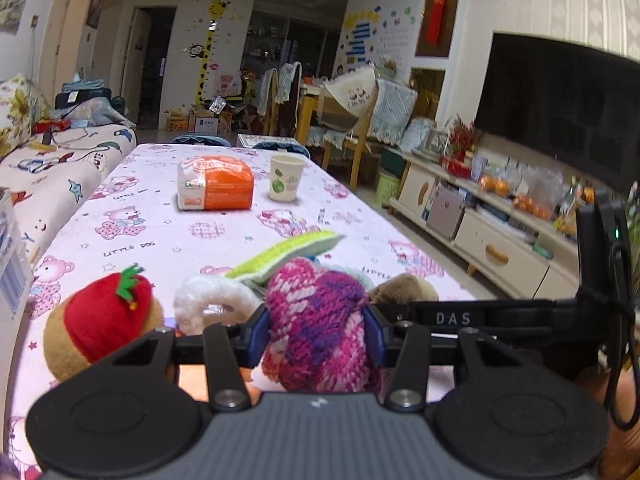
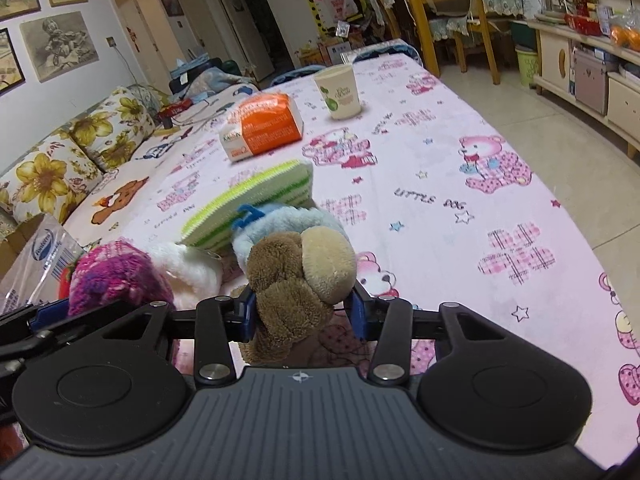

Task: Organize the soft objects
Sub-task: 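Grasp the pink-purple knit mitten with left tool while right tool grasps brown plush toy, then carry the mitten into the cardboard box with left tool while right tool drops the brown plush there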

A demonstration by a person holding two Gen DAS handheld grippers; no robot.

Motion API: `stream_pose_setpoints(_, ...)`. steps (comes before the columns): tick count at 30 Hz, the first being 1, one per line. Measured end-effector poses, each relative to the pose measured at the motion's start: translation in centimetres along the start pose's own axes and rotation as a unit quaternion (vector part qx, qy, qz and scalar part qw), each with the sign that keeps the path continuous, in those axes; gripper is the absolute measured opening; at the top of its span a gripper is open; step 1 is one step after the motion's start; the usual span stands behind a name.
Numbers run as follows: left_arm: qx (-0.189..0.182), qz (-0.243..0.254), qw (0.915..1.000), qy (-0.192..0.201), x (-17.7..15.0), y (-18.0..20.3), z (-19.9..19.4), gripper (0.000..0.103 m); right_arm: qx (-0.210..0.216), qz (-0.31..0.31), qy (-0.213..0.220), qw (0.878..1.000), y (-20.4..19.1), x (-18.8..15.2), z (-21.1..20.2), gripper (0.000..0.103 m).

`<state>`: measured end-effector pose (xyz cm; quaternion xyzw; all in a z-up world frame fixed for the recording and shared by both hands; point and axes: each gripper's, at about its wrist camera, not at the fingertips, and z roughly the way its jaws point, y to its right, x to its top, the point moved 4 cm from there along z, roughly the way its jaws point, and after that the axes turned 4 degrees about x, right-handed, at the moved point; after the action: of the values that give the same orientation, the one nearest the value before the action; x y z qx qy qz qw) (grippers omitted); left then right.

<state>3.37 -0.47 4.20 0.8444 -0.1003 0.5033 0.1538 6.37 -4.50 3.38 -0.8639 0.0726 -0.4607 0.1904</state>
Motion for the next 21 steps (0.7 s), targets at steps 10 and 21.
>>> stream_pose_setpoints(10, 0.008, -0.031, 0.999, 0.031, 1.2, -2.4, -2.2, 0.047, 0.02, -0.021, 0.027, 0.999, -1.6, 0.7, -0.1, 0.054)
stream_pose_setpoints(21, 0.026, -0.063, 0.9959, 0.059, 1.8, -5.5, -4.4, 0.047, 0.05, -0.04, 0.047, 0.997, -4.4, 1.4, 0.4, 0.054)
